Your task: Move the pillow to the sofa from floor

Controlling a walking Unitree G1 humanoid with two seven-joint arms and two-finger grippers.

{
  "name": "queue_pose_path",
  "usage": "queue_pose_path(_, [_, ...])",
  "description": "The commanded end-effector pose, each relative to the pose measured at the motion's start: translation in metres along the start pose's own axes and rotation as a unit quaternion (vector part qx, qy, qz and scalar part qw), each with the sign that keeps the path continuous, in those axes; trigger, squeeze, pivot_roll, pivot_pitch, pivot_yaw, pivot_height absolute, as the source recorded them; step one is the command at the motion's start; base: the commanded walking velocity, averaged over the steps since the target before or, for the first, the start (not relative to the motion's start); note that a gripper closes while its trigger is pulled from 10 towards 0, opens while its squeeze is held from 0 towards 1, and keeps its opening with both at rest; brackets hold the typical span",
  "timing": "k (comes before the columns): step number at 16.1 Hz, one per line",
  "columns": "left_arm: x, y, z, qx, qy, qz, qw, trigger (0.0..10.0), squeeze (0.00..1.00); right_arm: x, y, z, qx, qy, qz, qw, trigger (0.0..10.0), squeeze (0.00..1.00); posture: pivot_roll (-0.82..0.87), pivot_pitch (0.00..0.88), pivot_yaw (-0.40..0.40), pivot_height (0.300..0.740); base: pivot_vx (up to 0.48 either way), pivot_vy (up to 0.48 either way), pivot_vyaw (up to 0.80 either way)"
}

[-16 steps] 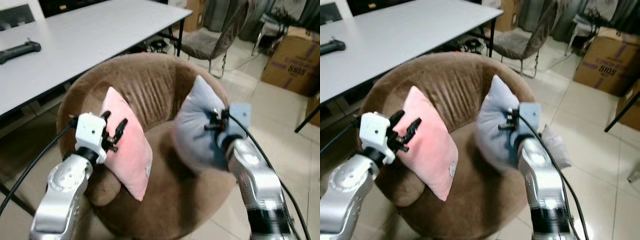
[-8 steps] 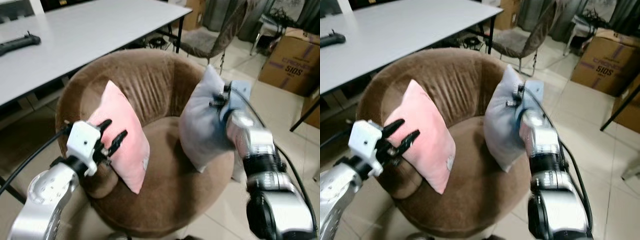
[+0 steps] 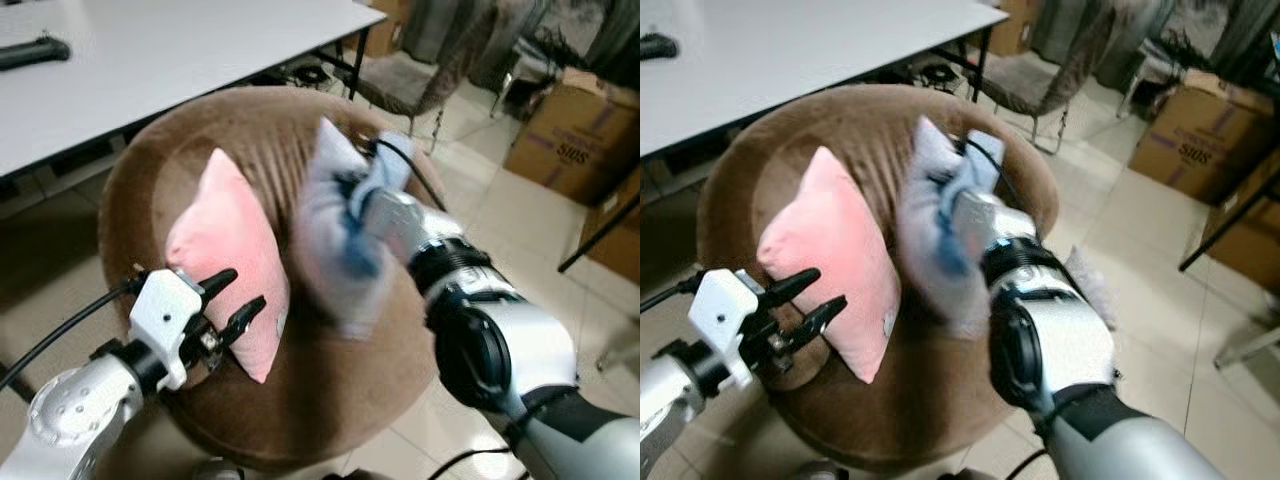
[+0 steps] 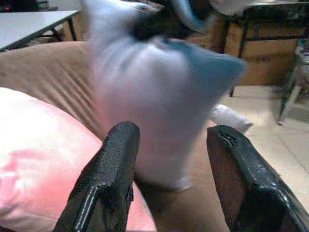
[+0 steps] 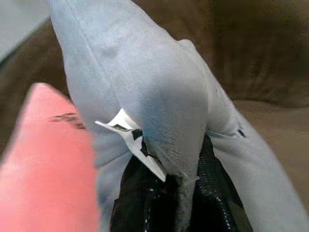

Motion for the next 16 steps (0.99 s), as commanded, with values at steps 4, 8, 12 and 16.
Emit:
queue_pose_path(4, [-0.005,0.001,0.014,-0.005,-0.018,-0.012,1.0,10.0,0.06,-0.004,0.03,-0.016,0.039,-0.033,0.055,0.997,10.0,0.0,0.24,0.034,-0.211,0.74,0.0,0.0,0.0])
queue_pose_path(8, [-0.006,-0.001,0.023,-0.011,-0.021,-0.018,1.0,10.0,0.05,-0.003,0.016,0.001,0.054,-0.092,0.038,0.994,10.0,0.0,0.25,0.052,-0.217,0.74,0.0,0.0,0.0])
queue_pose_path(12, [-0.004,0.0,0.029,-0.014,-0.028,-0.019,0.999,10.0,0.05,-0.003,0.007,0.021,0.059,-0.144,0.029,0.987,10.0,0.0,0.25,0.067,-0.222,0.74,0.0,0.0,0.0])
queue_pose_path(16, [-0.004,0.005,0.027,-0.008,-0.017,-0.009,1.0,10.0,0.06,-0.001,0.01,0.001,0.094,-0.072,0.029,0.993,10.0,1.0,0.25,0.067,-0.232,0.74,0.0,0.0,0.0])
Point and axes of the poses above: a point about 5 cm out from each wrist's last joint towards the gripper, its own x axis pointing out of the wrist towards the gripper, its own y axis along the axis of the wrist's last joint, z = x × y, the point moved 4 cm from there along x, pointing out of the wrist towards the gripper, and after that the axes turned 11 degrees about -x, right-handed, at the moved point
